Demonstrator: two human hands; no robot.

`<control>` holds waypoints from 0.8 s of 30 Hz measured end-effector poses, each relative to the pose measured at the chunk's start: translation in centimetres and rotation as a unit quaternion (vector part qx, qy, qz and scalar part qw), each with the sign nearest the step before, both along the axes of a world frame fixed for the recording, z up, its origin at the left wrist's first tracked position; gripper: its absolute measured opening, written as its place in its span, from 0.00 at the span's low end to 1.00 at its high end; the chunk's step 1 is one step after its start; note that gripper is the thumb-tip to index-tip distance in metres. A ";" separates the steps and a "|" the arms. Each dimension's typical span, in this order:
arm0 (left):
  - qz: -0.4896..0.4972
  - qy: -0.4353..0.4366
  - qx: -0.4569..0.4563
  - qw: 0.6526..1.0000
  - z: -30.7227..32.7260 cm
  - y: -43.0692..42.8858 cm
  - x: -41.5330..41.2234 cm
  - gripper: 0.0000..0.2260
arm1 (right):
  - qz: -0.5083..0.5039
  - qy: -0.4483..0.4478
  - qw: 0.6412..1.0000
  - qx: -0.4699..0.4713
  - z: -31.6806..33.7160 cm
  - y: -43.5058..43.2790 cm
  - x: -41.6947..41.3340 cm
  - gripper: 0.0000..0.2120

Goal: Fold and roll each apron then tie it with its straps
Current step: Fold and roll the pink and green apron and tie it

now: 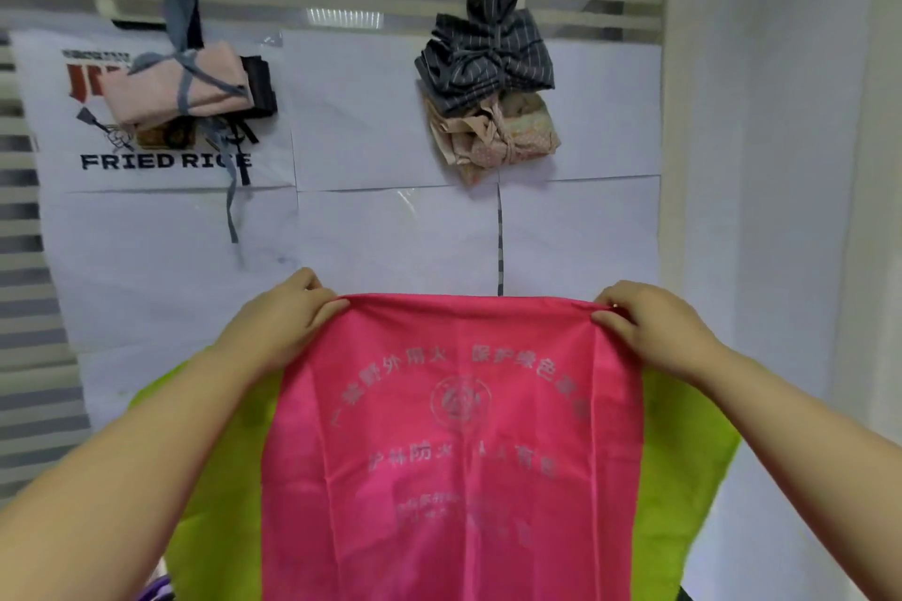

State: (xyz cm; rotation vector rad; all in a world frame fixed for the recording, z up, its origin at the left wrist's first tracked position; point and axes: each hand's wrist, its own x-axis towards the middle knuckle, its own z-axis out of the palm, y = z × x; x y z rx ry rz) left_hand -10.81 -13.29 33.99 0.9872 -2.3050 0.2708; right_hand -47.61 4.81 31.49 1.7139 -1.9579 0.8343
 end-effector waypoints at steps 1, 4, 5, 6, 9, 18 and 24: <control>-0.001 -0.015 0.012 1.000 0.0 0.1 0.2 0.15 | 0.015 -0.027 0.999 -0.009 0.2 -0.1 0.1 0.06; -0.016 -0.067 0.037 0.997 -0.3 0.5 0.5 0.14 | 0.024 -0.062 0.997 -0.027 0.3 -0.2 0.3 0.07; -0.027 -0.076 0.037 0.996 -0.6 0.4 0.8 0.13 | 0.013 -0.057 0.998 -0.029 0.3 -0.1 0.4 0.07; -0.039 -0.081 0.036 0.995 -0.9 0.4 1.2 0.13 | 0.001 -0.046 0.999 -0.027 0.3 -0.1 0.5 0.08; -0.064 -0.054 0.029 0.996 -1.6 -0.1 2.3 0.07 | -0.010 -0.013 1.000 0.007 0.7 -0.1 1.0 0.06; -0.021 0.077 0.068 0.994 -1.1 -1.3 2.9 0.10 | 0.050 -0.092 0.992 0.077 2.2 -0.6 2.3 0.07; 0.083 0.020 0.047 0.995 -2.6 -2.6 3.0 0.07 | 0.037 -0.097 0.993 0.065 2.8 -0.4 2.3 0.08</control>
